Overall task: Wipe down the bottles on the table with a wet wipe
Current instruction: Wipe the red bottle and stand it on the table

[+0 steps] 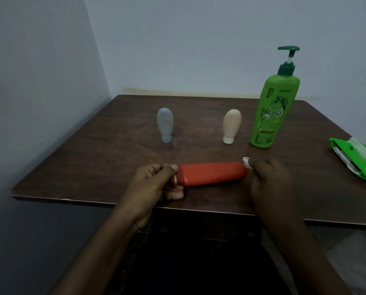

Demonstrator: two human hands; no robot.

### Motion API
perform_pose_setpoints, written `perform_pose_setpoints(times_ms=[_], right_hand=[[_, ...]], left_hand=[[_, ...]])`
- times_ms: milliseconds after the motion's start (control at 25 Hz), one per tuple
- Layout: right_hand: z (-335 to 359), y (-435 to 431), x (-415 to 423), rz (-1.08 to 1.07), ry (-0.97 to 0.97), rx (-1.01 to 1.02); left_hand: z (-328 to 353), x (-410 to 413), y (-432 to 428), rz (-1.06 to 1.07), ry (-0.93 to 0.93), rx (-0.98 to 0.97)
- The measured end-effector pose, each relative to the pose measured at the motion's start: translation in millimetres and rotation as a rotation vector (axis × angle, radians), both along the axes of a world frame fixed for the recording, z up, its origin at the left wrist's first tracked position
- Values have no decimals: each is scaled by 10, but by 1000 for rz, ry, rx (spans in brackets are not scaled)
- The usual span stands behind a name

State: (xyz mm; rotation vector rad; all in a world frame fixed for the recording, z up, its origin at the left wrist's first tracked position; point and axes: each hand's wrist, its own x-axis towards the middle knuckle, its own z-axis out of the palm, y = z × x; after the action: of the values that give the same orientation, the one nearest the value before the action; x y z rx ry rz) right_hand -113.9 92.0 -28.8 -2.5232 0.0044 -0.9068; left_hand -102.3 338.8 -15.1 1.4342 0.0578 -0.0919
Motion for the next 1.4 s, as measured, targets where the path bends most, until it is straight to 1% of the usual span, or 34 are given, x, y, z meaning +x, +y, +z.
perform_pose_setpoints(times_ms=[40, 120, 200, 280, 400, 520, 640, 720, 800, 920, 1000, 1040, 1120, 1200, 1320, 1400], right_hand=[[-21, -9, 21, -25, 30, 2], [-47, 185, -49, -2, 40, -27], [-52, 550, -202, 86, 5, -53], [-33, 910, -336, 225, -43, -89], [-33, 1055, -378, 329, -56, -109], [-54, 696, -281, 249, -25, -134], [-67, 203, -2, 36, -9, -119], [-30, 123, 50, -51, 4, -102], [-33, 369, -73, 4, -44, -145], [-18, 938, -381, 243, -66, -192], [0, 1108, -420, 346, -83, -196], [9, 1088, -391, 360, -75, -183], [-23, 908, -310, 322, -25, -153], [-63, 637, -207, 211, 16, -134], [-63, 265, 0, 36, 15, -100], [-58, 296, 18, 1, 4, -112]], left_hand=[[4, -1, -2, -5, 3, 10], [16, 0, -6, -22, 11, 27], [26, -1, -7, -36, 18, 30], [29, -5, 5, -50, 27, 12], [49, -20, 1, -62, 23, -7], [61, -24, -11, -27, 15, 37], [61, -23, -13, -30, 14, 49], [58, -31, -17, -27, 13, 45], [68, -36, -28, -24, 8, 56], [99, -55, -25, -34, 1, 45], [125, -73, -16, -57, 0, 20], [127, -73, -14, -59, 2, 20], [118, -58, -5, -46, 10, 49], [85, -38, -1, -31, 9, 69], [63, -31, -7, -21, 0, 71], [66, -31, -13, -11, -1, 67]])
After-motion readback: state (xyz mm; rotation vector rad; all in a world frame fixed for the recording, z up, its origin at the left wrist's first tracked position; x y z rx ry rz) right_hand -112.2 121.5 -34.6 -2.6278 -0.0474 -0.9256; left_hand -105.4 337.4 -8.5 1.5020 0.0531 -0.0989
